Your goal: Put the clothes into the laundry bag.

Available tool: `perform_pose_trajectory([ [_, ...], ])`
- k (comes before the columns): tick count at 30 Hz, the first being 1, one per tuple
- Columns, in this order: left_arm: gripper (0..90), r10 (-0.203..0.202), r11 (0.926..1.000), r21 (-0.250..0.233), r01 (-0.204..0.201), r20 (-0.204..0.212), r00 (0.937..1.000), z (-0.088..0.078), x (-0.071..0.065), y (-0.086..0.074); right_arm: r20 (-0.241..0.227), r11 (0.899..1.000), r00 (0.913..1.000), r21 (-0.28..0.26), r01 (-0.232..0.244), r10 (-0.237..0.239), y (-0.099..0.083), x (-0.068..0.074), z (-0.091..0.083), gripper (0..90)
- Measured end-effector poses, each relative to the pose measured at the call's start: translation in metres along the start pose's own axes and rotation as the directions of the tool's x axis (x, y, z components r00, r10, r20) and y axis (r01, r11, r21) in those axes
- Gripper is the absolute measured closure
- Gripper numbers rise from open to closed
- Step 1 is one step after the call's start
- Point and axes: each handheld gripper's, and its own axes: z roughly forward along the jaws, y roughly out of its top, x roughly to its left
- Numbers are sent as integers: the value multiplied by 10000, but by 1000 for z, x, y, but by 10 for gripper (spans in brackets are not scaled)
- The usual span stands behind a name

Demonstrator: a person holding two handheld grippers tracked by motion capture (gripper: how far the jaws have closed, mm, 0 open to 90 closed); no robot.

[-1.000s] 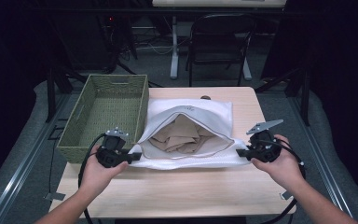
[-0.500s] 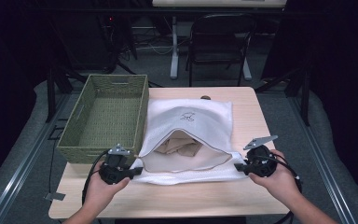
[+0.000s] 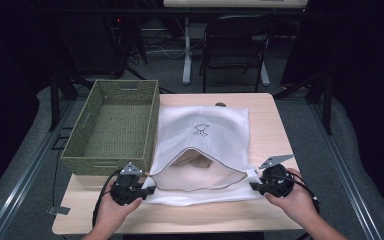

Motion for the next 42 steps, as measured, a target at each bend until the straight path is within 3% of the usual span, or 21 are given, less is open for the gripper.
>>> perform_pose_trajectory([
  [4, 667, 175, 9998, 118, -174, -125, 9998, 2, -2, -2, -50, 9999, 10000, -156, -72, 71, -3, 0, 2, 690],
  [11, 551, 253, 9993, 288, -254, 38, 9997, 4, -5, -2, -200, 9997, 9996, -160, -180, 176, -8, 1, 3, 625],
  [18, 466, 413, 9988, 283, -408, -165, 9990, 0, -7, -1, 8, 9992, 10000, -396, 80, -80, -13, 5, 3, 503],
  [33, 456, 770, 9969, -138, -779, -597, 9952, -24, -13, 19, 263, 9924, 9996, -1228, -4, 36, -9, 7, -19, 449],
  [42, 453, 942, 9946, -384, -965, -592, 9938, -31, -16, 29, 167, 9855, 9976, -1548, 694, -676, 14, 21, -13, 453],
])
